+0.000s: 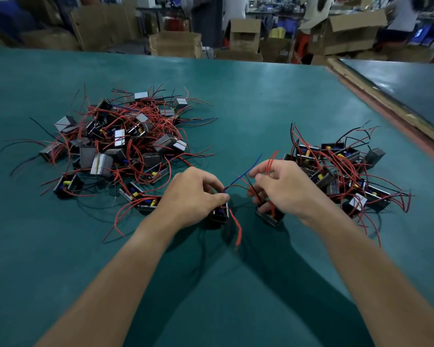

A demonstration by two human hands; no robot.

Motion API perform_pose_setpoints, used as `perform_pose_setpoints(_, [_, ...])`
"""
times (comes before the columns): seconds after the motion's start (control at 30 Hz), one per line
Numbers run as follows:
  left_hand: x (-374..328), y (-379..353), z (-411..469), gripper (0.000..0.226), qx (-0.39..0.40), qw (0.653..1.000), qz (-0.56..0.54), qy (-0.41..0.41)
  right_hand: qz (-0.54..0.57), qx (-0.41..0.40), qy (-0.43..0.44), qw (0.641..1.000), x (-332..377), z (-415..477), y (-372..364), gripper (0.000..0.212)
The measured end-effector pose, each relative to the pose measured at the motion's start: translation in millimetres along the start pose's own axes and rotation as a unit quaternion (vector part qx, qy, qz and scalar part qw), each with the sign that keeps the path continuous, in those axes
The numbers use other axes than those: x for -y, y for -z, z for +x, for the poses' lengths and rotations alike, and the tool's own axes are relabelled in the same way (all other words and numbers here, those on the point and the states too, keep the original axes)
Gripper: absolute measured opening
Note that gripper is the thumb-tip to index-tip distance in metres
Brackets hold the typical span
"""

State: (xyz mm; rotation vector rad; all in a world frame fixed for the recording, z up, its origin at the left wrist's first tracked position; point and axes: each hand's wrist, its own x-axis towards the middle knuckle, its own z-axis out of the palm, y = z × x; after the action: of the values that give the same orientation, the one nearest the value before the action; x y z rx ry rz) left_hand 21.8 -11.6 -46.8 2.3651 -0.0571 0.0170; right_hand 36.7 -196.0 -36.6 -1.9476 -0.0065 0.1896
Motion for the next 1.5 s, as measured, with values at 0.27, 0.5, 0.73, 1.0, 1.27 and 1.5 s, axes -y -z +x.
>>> perform_pose_setpoints(0.27, [0.0, -0.1, 1.4, 0.024, 0.027, 0.999, -0.033, -0.018, 0.021, -0.100, 0.009, 0.995, 2.5, 4.4, 8.6, 0.026])
perform_pose_setpoints(0.5, [3.2, -2.3, 6.6, 0.020, -0.029, 0.993, -0.108, 0.035, 0.010, -0.041, -0.053, 0.998, 6.8, 1.4, 9.8, 0.021])
perform_pose_setpoints(0.73, [1.7, -1.8, 11.8, 0.024, -0.123, 0.970, -0.206, 0.041, 0.056, 0.018, -0.075, 0.995, 9.7, -0.4, 9.9, 0.019])
perform_pose_setpoints(1.0, [6.6, 3.7, 15.7, 0.008, -0.172, 0.957, -0.204, 0.113, 0.039, -0.016, -0.098, 0.994, 7.4, 2.1, 11.7, 0.021])
perform_pose_setpoints(1.27, [4.2, 5.7, 11.9, 0.006, -0.141, 0.968, -0.159, 0.131, 0.042, -0.077, -0.046, 0.995, 6.7, 3.8, 17.3, 0.021])
perform_pose_setpoints(1.5, [-14.2, -0.1, -6.6, 0.011, 0.131, 0.954, -0.268, -0.006, 0.045, -0.087, 0.040, 0.994, 2.3, 4.2, 8.8, 0.025])
